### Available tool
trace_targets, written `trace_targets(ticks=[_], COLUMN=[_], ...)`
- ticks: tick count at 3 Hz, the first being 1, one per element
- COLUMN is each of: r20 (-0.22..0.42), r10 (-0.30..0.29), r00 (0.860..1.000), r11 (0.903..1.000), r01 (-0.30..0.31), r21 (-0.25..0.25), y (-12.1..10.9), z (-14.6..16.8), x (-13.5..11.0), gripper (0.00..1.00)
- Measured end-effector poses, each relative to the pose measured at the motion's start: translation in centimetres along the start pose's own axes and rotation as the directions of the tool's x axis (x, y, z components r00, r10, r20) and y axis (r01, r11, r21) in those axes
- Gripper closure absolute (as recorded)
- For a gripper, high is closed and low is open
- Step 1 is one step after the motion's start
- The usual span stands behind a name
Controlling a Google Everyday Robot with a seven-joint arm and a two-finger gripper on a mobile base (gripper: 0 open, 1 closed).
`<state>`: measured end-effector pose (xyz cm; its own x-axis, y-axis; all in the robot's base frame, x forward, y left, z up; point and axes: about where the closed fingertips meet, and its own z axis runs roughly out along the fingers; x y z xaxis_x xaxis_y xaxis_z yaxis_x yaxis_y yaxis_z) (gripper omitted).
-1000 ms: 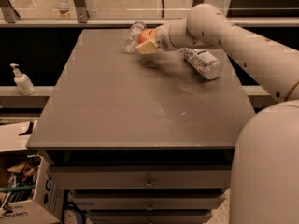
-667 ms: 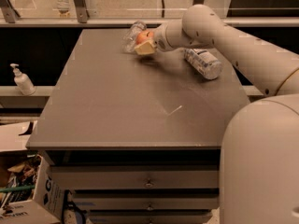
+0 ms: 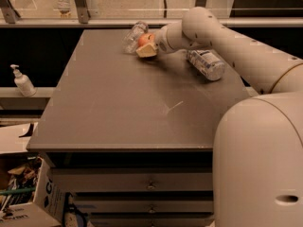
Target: Move apple near water bottle
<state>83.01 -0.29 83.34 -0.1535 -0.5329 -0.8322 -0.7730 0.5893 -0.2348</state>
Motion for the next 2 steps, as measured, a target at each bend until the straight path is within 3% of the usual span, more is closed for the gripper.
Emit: trace_targets(ticks=[1, 2], r20=[-0.006, -0.006], r10=[0.007, 0.007], r00=[1.000, 1.000], r11=[1.0000, 1.0000], r01=[-0.007, -0.007], r21=[-0.001, -0.001], y=[-0.11, -0.14], z=[0.17, 0.10], x=[0.48, 0.39], gripper=[0.95, 0.77])
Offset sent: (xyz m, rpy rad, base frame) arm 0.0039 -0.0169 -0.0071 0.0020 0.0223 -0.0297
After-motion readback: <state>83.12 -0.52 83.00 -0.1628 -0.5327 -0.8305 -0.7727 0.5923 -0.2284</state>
